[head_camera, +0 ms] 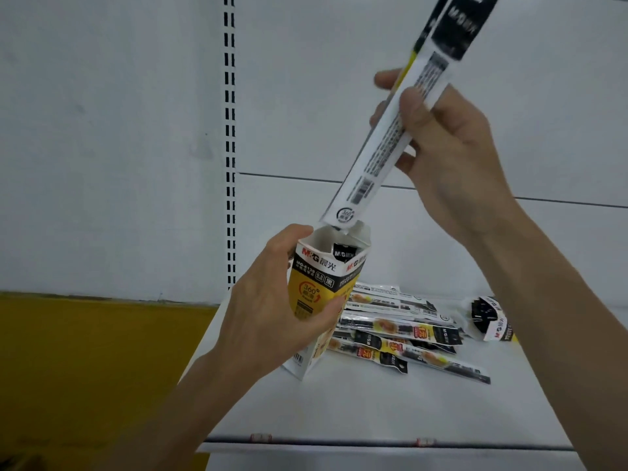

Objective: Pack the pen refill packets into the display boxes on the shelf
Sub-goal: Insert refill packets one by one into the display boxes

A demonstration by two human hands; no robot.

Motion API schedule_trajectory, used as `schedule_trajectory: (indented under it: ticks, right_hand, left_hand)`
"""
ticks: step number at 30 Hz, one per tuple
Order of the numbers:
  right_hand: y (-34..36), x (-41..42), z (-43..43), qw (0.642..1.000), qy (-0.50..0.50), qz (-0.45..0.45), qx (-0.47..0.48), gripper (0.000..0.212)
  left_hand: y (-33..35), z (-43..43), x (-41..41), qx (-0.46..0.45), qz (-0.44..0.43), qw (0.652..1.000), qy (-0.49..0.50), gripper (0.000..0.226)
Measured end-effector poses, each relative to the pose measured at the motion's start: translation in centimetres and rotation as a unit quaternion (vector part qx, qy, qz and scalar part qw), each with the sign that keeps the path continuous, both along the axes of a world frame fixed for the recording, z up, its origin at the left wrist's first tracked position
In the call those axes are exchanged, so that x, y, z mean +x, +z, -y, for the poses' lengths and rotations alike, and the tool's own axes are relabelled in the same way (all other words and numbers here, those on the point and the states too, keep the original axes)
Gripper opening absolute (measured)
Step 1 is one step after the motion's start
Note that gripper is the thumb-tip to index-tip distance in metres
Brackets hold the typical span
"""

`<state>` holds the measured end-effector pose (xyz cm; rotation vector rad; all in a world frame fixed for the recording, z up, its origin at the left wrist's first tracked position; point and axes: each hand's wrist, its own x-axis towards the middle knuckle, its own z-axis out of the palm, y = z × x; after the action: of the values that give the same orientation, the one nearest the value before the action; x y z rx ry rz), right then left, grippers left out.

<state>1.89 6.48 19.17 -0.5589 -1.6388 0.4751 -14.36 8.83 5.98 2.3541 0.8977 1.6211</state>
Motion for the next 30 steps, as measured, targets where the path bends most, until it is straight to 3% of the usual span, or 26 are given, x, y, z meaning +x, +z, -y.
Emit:
schedule_trajectory:
  ticks: [4,10,18,24,26,30]
  right_hand:
    - [-1.2,0.0,-0.6,0.997,-0.063,0.048,0.013,0.015]
    - [-0.7,0.6,-0.2,0.997,-0.042,0.061,0.029,0.014]
    - [-0.5,2.0,0.2,0.997,0.006,0.078,-0.016,0.02]
    - [-1.7,1.8,-0.2,0.977,-0.002,0.202,-0.074,0.017]
    - [-2.5,2.0,-0.5,0.964,-0.003,0.242,-0.114,0.027]
    - [-3.4,3.3,-0.6,0.964,0.016,0.222,-0.146,0.046]
  left_hand:
    - [0.0,-0.1,0.1,0.002,-0.002,1.0,-0.004,0.07]
    - [-0.1,-0.2,0.2,0.013,-0.014,1.0,-0.012,0.066]
    - [-0.4,-0.5,0.7,0.005,0.0,0.998,-0.067,0.06]
    - [-0.8,-0.3,1.5,0.033,-0.008,0.998,-0.056,0.058]
    - [-0.7,-0.3,1.6,0.033,-0.007,0.998,-0.045,0.06]
    - [-0.6,-0.6,1.6,0.024,-0.007,1.0,-0.019,0.063]
